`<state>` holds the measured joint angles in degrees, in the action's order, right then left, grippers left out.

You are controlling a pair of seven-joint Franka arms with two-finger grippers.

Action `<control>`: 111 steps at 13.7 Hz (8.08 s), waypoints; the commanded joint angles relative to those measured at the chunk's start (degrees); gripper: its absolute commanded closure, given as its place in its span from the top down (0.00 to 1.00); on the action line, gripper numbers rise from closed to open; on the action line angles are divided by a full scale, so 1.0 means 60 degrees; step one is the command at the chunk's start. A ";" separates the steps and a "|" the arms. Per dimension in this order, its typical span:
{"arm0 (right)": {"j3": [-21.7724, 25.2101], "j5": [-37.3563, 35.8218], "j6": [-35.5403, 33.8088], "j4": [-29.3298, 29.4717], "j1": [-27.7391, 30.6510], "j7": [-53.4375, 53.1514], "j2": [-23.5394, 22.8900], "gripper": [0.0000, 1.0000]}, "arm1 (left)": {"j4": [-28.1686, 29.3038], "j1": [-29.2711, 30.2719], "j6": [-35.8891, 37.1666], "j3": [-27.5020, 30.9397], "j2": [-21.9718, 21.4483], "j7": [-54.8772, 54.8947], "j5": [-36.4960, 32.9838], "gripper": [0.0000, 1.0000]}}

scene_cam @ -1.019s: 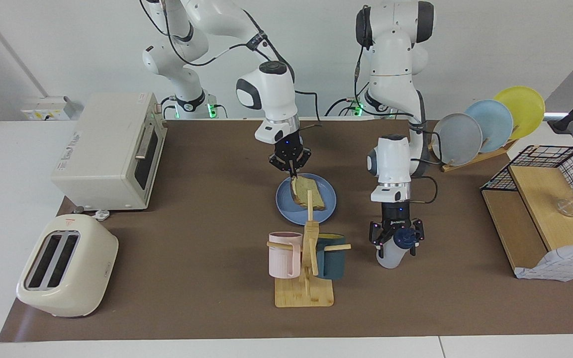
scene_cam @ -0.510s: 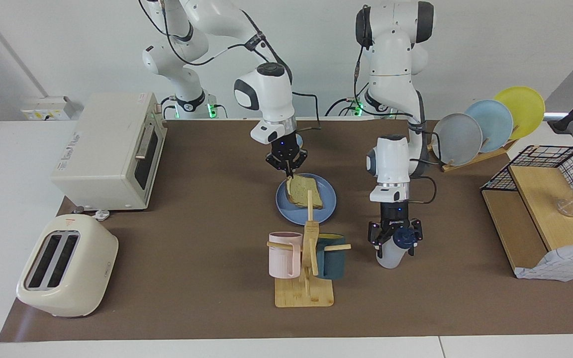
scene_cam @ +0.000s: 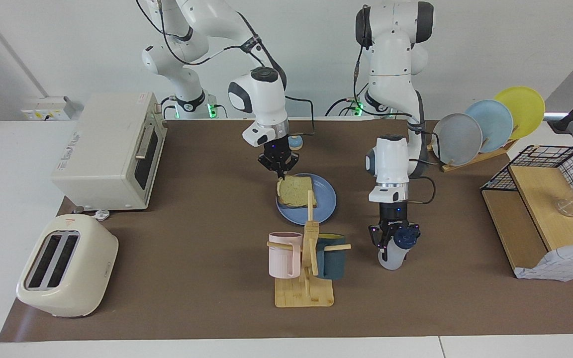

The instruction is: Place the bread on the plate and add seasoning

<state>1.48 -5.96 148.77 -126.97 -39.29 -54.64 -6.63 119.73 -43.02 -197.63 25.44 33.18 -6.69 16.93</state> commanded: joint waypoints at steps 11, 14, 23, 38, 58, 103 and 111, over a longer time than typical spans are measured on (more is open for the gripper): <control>-0.0100 -0.0046 0.0050 -0.0051 0.0382 -0.0855 0.0227 1.00 | -0.1219 0.0446 0.2498 -0.0007 -0.0373 0.0075 0.0035 0.00; -0.0100 0.0027 0.0049 0.0024 0.0382 -0.0957 0.0328 1.00 | -0.1365 0.0548 0.2995 -0.0022 -0.0579 0.0076 0.0035 0.00; -0.0158 0.0202 -0.0505 0.1178 0.0191 -0.0255 0.0256 1.00 | -0.2083 0.0652 0.6349 0.0007 -0.2057 0.0266 0.0035 0.00; -0.0129 0.4624 -0.6512 0.6015 0.1494 0.2529 -0.0507 1.00 | -0.1966 0.0329 1.2969 -0.0066 -0.5163 0.5122 0.0006 0.00; -0.0261 0.6577 -0.3818 0.6528 0.0324 0.1811 -0.0389 1.00 | -0.1966 0.0329 1.6870 -0.0667 -0.6292 1.1399 -0.0463 0.00; -0.0261 0.4818 -0.3144 0.6601 -0.0190 0.2558 -0.0565 0.21 | -0.1922 0.0329 1.6738 -0.0710 -0.6322 1.2995 -0.0390 0.00; -0.0246 0.4744 -0.3071 0.6616 -0.0204 0.2558 -0.0565 0.10 | -0.1922 0.0344 1.6738 -0.0710 -0.6307 1.2937 -0.0390 0.00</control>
<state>-0.12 23.40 129.57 -87.25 -40.41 -40.32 -9.98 106.87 -40.79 -96.12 21.29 -3.19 71.93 14.88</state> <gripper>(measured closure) 0.811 0.520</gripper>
